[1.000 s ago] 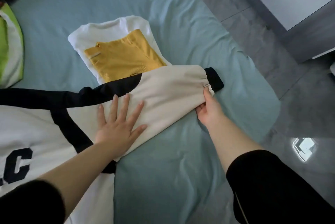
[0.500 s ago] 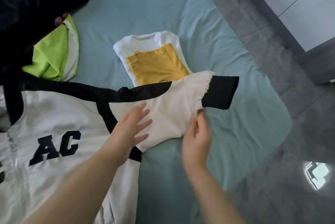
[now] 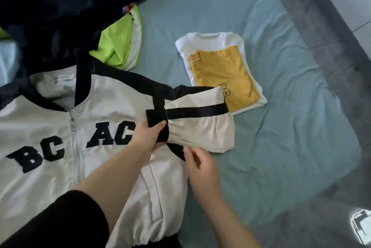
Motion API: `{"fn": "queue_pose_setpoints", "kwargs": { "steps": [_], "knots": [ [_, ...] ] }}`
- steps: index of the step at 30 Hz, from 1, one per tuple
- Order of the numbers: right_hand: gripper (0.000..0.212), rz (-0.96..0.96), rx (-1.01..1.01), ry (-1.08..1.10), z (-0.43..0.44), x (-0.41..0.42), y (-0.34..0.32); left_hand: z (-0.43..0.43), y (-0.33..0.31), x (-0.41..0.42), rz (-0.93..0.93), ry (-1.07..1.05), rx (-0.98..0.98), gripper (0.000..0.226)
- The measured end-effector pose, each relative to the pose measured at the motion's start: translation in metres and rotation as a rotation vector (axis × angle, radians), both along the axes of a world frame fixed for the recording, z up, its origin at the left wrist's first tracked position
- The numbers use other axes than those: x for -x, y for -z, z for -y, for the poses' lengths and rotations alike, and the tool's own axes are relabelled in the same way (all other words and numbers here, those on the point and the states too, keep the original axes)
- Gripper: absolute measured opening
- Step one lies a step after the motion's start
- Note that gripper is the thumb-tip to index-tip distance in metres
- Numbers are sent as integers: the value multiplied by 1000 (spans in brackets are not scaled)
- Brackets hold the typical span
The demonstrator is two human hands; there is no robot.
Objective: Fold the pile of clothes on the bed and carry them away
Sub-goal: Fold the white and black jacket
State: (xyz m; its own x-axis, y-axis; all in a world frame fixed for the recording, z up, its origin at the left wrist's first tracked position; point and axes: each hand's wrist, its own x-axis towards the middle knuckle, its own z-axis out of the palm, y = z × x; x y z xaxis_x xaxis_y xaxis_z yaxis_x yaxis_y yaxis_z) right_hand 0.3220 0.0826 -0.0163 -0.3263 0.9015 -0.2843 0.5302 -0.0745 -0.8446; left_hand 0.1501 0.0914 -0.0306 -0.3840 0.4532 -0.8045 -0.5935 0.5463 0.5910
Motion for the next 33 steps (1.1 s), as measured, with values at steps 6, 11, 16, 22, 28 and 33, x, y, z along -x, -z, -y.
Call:
{"fn": "queue_pose_setpoints", "kwargs": {
  "steps": [6,11,16,22,28,33],
  "knots": [
    [36,-342,922,352,15,31,-5,75,-22,68,-37,-78,-26,19],
    [46,-821,1066,701,17,65,4,169,-24,156,-176,-219,118,7],
    [30,-792,1094,719,34,90,14,234,-21,211,-383,-279,218,4],
    [23,-719,1114,702,54,118,17,269,-11,243,-504,-332,261,17],
    [16,-654,1073,698,63,136,24,275,-5,257,-518,-360,275,30],
    [31,-589,1063,665,68,134,18,273,1,258,-578,-228,368,30]
  ]
}}
